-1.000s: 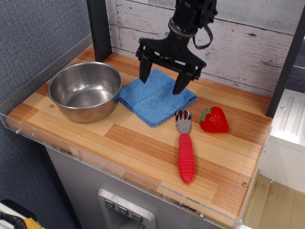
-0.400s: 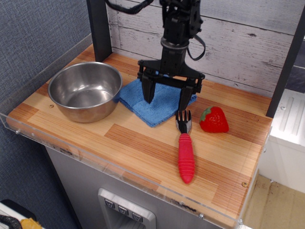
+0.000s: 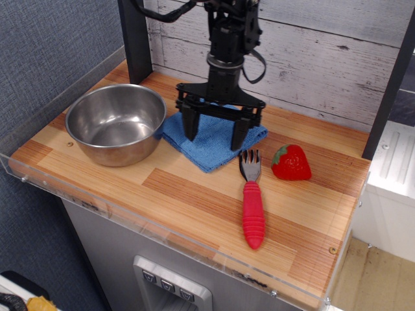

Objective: Put the towel at the front, over fork tangs.

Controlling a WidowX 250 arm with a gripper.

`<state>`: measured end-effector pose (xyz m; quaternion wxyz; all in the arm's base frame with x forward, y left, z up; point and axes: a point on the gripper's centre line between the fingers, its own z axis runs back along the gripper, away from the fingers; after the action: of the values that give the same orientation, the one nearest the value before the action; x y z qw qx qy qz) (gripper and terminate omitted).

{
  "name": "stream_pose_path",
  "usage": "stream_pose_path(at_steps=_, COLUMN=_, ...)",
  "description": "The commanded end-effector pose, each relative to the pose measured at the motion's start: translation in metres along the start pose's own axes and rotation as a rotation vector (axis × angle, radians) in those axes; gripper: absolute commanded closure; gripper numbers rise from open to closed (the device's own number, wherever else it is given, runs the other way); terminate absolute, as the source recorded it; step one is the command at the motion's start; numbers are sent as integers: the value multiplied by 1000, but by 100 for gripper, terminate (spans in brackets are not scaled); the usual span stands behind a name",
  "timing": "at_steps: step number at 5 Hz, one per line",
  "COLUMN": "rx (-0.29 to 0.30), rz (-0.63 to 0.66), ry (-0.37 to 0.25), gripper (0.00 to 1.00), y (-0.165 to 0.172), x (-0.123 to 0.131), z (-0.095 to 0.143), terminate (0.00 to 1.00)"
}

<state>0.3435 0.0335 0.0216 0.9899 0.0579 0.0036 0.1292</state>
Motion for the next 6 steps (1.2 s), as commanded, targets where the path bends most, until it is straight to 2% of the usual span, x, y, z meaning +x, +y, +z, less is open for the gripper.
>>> stream_pose_path(at_steps=1, rx=28, rz=0, ry=-28, gripper=0, y=7, x=-7, z=-11, terminate=0)
stream_pose_path(at_steps=3, rx=33, rz=-15, ry=-10, gripper=0, y=-2, x=-25, z=-34, terminate=0)
stream_pose_path(at_steps=6, rx=10, rz=14, ry=97, gripper=0, y=3, x=-84, z=-48, terminate=0)
